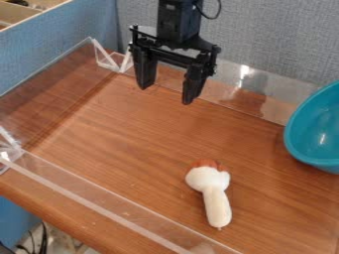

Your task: Put the mushroom in the blue bowl

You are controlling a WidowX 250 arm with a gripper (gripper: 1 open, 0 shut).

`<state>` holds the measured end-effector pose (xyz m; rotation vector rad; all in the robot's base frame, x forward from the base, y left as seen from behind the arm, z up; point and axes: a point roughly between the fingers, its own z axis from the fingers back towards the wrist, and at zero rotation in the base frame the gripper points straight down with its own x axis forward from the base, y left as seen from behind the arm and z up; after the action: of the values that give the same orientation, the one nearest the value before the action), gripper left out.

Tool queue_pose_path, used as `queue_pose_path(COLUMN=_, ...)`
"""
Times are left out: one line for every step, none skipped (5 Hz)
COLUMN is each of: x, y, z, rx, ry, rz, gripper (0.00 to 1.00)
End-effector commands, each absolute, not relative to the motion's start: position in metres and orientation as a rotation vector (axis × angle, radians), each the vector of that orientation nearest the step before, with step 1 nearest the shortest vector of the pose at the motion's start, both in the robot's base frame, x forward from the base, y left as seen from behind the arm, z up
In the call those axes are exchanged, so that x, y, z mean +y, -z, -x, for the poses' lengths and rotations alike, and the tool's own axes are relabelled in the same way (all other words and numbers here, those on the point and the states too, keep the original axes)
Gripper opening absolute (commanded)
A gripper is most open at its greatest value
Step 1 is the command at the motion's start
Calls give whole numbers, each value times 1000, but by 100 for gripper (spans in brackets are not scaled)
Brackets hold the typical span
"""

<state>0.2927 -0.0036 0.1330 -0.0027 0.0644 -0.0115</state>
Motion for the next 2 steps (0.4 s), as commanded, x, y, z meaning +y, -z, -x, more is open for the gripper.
queue_pose_path(x=-17, y=-125, z=-286, rx=66, ry=5, rz=12, gripper=100)
queue_pose_path(x=-37, y=-105, z=-278, rx=78, ry=6, rz=26, gripper=100)
